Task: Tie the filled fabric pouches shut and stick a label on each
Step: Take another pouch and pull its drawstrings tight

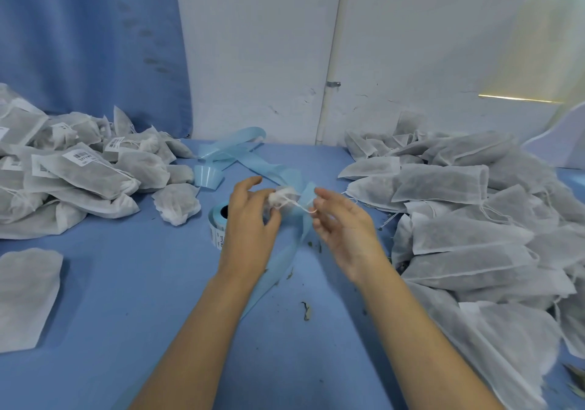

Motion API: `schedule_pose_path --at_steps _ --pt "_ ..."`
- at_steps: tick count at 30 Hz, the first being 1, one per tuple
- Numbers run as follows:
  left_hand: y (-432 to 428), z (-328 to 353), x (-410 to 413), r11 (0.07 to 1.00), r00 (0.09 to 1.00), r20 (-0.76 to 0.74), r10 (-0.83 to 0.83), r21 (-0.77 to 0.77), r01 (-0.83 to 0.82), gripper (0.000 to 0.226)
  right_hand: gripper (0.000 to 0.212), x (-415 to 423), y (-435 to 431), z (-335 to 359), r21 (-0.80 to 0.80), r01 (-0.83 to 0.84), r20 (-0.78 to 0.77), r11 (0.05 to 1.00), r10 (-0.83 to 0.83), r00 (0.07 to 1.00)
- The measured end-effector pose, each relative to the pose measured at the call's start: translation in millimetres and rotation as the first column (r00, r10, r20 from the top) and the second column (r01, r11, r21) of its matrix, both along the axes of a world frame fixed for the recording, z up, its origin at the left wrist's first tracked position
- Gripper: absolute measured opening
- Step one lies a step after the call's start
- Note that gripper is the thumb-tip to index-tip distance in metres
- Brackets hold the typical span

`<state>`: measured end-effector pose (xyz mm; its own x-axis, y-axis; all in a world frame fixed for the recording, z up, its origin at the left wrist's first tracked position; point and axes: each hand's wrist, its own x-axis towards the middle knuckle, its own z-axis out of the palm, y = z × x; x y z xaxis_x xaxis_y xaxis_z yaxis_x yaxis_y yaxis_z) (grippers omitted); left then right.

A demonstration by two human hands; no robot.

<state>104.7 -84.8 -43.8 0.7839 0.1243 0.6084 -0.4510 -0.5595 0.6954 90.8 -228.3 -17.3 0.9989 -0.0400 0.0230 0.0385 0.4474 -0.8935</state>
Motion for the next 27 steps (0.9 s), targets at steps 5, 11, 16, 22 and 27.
schedule_pose_path --at_steps 5,11,16,22,27 --pt "-4.1 11.5 -7.8 0.97 0.998 0.058 -0.003 -0.244 0.017 0.035 0.007 -1.7 7.0 -8.5 -0.264 0.017 -0.101 0.964 -0.045 0.994" --pt "-4.9 17.2 -9.1 0.88 0.994 0.09 0.056 -0.475 -0.006 0.028 0.006 -1.3 11.4 -3.4 -0.185 -0.028 -0.143 0.982 0.002 0.99" --pt "-7.2 23.1 -9.2 0.84 0.99 0.104 0.091 -0.543 -0.021 0.021 0.005 -3.1 15.6 0.1 -0.145 -0.065 -0.129 0.987 0.046 0.991" --pt "-10.2 33.7 -9.2 0.759 0.988 0.058 0.142 -0.647 -0.071 0.015 0.004 -3.4 21.3 -2.1 -0.229 -0.016 -0.047 0.973 0.006 0.999" --pt "-10.1 35.1 -5.8 0.703 0.986 -0.01 0.169 -0.7 -0.128 0.024 0.007 -3.7 23.2 -2.3 -0.145 -0.045 -0.052 0.988 0.037 0.998"
